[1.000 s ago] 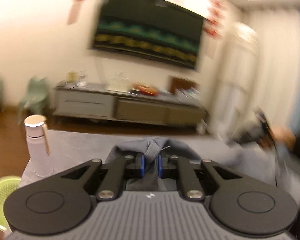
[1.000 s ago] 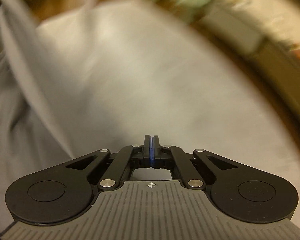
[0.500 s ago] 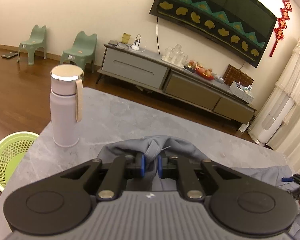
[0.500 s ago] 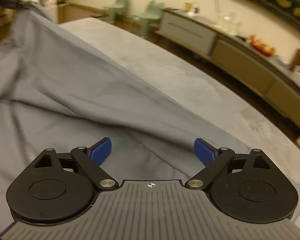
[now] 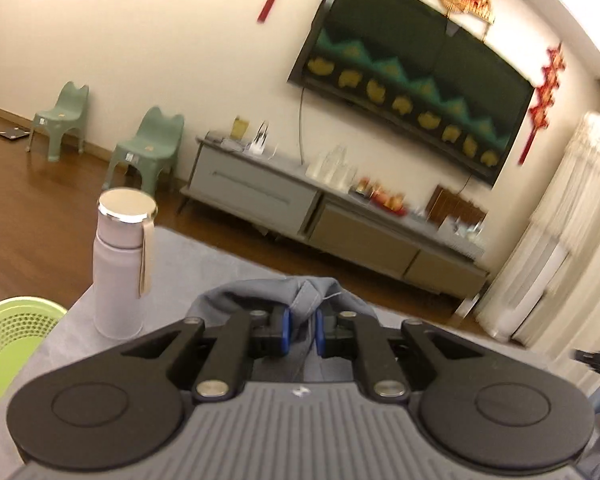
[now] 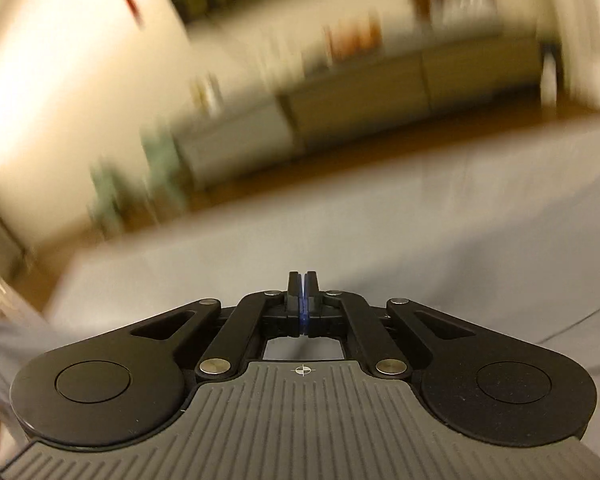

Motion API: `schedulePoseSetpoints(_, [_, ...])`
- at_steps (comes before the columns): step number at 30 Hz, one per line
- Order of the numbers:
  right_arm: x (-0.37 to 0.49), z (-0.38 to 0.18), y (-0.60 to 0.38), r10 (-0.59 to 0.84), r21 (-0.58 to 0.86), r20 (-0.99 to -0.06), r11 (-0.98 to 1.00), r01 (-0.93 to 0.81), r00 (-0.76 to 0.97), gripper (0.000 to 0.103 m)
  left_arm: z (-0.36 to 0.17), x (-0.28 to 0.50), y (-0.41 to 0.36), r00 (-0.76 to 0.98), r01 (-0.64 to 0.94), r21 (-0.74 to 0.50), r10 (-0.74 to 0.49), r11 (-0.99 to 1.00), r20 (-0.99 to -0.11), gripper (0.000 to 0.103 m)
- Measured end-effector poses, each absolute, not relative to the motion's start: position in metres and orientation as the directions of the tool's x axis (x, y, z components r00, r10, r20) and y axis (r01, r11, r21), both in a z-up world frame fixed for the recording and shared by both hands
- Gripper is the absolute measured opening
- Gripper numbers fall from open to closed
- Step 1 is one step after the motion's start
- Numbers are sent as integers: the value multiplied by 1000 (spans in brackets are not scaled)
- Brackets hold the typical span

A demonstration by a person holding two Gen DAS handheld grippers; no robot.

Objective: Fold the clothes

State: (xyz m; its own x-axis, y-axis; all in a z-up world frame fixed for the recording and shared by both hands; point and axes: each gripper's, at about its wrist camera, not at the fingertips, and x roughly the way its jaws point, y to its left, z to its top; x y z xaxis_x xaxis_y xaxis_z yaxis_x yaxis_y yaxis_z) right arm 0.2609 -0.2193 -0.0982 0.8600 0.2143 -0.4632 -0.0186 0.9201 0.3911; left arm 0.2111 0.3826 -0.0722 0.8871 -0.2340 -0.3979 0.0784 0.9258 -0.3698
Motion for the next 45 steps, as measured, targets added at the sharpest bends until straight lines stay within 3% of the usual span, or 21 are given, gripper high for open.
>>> schedulePoseSetpoints(2, [212, -74, -229, 209, 380, -413, 924, -41, 887, 0, -84, 213, 386, 861, 52, -371, -230, 927, -453, 12])
schedulePoseSetpoints(5, [188, -90, -266, 140, 402, -479, 912, 75, 866, 2, -122, 213, 390, 818, -76, -408, -178, 910, -548, 12])
schedulePoseSetpoints(7, [185, -109, -305, 45, 411, -521, 888, 204, 852, 29, -134, 201, 391, 824, -126, -465, -169, 876, -541, 12])
schedulePoseSetpoints(8, [183, -118, -325, -1, 413, -542, 871, 267, 840, 59, -137, 197, 388, 828, -134, -483, -169, 866, -534, 13])
schedulePoseSetpoints(9, [181, -128, -345, -46, 413, -563, 849, 329, 825, 71, -139, 192, 386, 833, -142, -500, -170, 854, -527, 13])
schedulePoseSetpoints(13, [202, -154, -430, -130, 419, -632, 772, 477, 764, 79, -142, 192, 373, 834, -164, -482, -140, 861, -534, 13])
schedulePoseSetpoints(18, [275, -161, -449, -38, 365, -671, 852, 375, 740, 91, -152, 197, 364, 829, -175, -430, -103, 886, -550, 13])
schedulePoseSetpoints(23, [342, -182, -442, -21, 283, -719, 904, 320, 694, 87, -153, 202, 363, 824, -145, -391, -108, 909, -556, 13])
schedulePoseSetpoints(24, [351, -185, -439, -6, 282, -724, 910, 305, 689, 69, -153, 203, 363, 824, -135, -384, -111, 913, -555, 13])
schedulePoseSetpoints(25, [360, -188, -437, 8, 281, -729, 915, 289, 684, 57, -152, 205, 361, 825, -122, -370, -113, 921, -554, 13])
schedulePoseSetpoints(26, [369, -190, -434, 22, 281, -734, 920, 274, 679, 16, -150, 208, 358, 826, -109, -356, -115, 928, -552, 13])
schedulePoseSetpoints(27, [374, -194, -433, 53, 306, -731, 916, 258, 680, 4, -146, 210, 358, 831, -107, -344, -106, 933, -546, 12])
schedulePoseSetpoints(30, [353, -160, -430, 49, 330, -626, 921, 207, 778, 4, -115, 204, 374, 888, -76, -401, -121, 913, -444, 11])
schedulePoseSetpoints(33, [291, -89, -441, 49, 392, -429, 910, 137, 902, 3, -73, 190, 386, 947, -11, -463, -140, 886, -290, 11])
schedulePoseSetpoints(35, [238, -45, -448, 27, 402, -294, 910, 98, 955, 3, -71, 203, 384, 933, -34, -468, -140, 883, -332, 11])
schedulePoseSetpoints(36, [225, -42, -452, 11, 399, -299, 910, 114, 954, 3, -70, 210, 383, 925, -46, -470, -140, 882, -353, 11])
schedulePoseSetpoints(37, [219, -47, -457, -7, 391, -338, 909, 147, 941, 3, -83, 237, 374, 851, -63, -408, -164, 911, -498, 11])
schedulePoseSetpoints(40, [225, -111, -474, -41, 349, -608, 883, 313, 793, 3, -129, 283, 338, 627, -96, -175, -77, 980, -775, 11])
schedulePoseSetpoints(43, [209, -140, -481, -36, 394, -660, 834, 387, 750, 4, -123, 300, 328, 607, -117, -188, -80, 975, -790, 11])
schedulePoseSetpoints(45, [210, -122, -478, -33, 405, -640, 834, 374, 767, 3, -87, 306, 329, 685, -102, -236, -104, 966, -721, 11])
